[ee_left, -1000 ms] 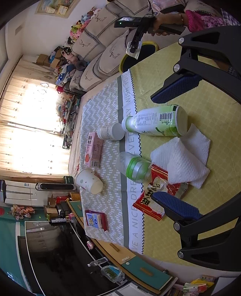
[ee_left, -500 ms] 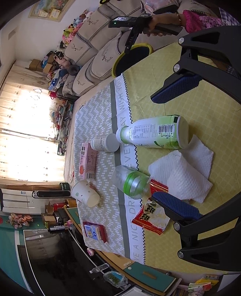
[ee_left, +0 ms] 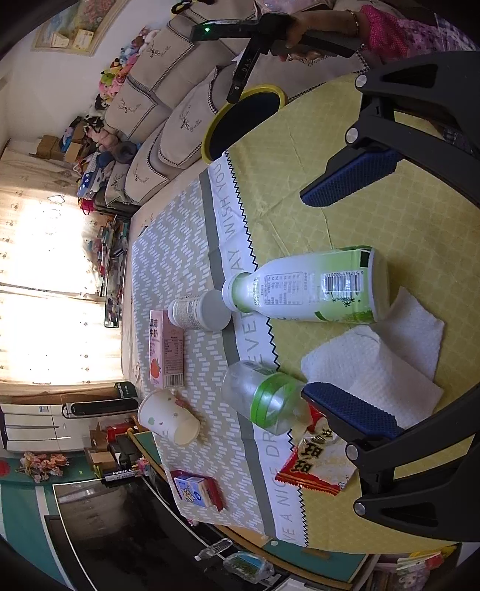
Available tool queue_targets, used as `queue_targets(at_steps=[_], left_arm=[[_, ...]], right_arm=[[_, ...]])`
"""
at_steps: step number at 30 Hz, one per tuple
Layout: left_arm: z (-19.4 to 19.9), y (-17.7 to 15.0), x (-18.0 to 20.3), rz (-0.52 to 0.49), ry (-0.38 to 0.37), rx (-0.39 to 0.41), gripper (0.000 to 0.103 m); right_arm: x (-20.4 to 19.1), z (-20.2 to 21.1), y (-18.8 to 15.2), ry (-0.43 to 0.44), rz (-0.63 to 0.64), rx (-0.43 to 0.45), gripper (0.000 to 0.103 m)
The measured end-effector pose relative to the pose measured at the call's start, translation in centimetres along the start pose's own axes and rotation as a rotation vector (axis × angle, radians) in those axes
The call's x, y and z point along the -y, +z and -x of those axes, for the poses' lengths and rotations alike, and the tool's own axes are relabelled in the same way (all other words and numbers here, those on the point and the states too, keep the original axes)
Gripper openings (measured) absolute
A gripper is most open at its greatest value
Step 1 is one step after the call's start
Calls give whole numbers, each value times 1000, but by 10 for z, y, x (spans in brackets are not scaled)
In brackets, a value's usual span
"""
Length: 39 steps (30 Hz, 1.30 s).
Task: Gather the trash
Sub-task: 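Reach the left gripper to the green-labelled milk bottle and grasp it, then carry the milk bottle with the left gripper into the bin and release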
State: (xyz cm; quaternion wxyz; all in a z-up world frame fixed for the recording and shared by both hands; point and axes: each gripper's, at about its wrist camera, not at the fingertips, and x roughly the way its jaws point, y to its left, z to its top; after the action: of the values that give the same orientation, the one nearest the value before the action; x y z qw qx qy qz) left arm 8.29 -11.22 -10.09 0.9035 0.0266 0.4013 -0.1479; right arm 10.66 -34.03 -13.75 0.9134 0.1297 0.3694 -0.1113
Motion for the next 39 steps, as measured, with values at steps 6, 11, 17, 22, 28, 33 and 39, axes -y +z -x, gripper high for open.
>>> queue_targets(at_steps=[6,11,17,22,28,33,39], left_arm=[[-37,11,13,-41,25,-54,95],[-60,16,19,-53,28,-95,87],[-81,18,15,-30,57,-157,71],[-91,16,14,-35,78,-195,54],[-88,14,16,-33,59,-201,52],[-78,10,24,-45,29,-192,52],[-57,17,42,-82,-19,-145,52]], right_arm=[[-8,-2,-1,14,19,-11,78],[-9,-7,-2,19,22,-21,78],[-8,-12,-3,22,19,-34,78],[-5,-13,-4,24,15,-37,78],[-4,-13,-4,24,12,-36,78],[-1,-10,-4,25,11,-27,78],[1,-1,-3,22,6,-7,78]])
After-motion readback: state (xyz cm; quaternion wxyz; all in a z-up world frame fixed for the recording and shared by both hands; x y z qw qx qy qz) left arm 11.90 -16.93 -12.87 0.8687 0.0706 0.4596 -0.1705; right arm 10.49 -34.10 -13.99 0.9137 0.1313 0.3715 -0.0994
